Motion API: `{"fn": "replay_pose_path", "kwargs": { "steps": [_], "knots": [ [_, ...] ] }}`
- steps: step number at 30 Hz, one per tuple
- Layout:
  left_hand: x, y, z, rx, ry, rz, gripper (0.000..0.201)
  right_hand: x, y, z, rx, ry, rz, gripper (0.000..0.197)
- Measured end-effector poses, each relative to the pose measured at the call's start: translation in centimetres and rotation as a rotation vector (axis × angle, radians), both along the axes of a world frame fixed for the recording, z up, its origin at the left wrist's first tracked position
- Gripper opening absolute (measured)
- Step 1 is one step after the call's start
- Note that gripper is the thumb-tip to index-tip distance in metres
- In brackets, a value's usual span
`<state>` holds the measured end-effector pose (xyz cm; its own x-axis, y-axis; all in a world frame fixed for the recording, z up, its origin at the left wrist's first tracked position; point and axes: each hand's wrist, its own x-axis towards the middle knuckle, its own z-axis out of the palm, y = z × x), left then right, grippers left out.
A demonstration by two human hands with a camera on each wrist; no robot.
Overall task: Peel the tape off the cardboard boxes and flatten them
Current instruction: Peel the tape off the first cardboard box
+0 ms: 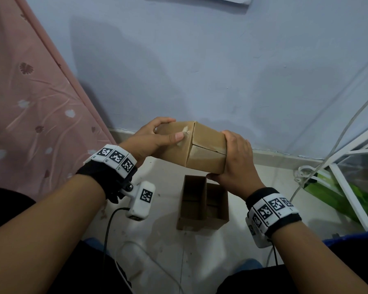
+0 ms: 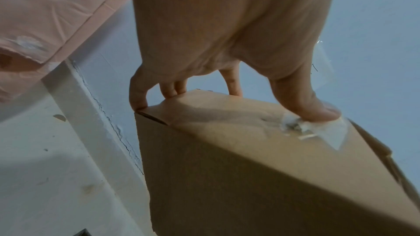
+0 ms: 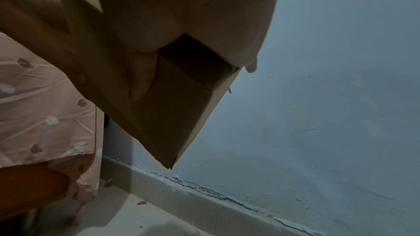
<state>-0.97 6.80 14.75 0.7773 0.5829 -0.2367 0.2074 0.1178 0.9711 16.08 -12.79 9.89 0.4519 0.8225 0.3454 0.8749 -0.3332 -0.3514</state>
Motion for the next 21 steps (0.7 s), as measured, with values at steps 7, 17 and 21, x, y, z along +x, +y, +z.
{"fn": "replay_pose_path", "kwargs": {
  "steps": [7,17,21],
  "knots": [
    [1.0,-0.6,-0.5,-0.041,0.008,-0.003,0.076,-0.5,0.1,-0.4,-0.106,-0.059,-0.078,0.122],
    [1.0,-0.5,-1.3,0.139,0.086,0.026,0.089,-1.3,0.4,-0.2,-0.138,0.015,-0.074,0.133],
    [1.2,-0.8,-1.7,0.164,0.072,0.054,0.084,-2.1,0.7,0.4,-0.114,0.075,0.023,0.140]
  ]
}}
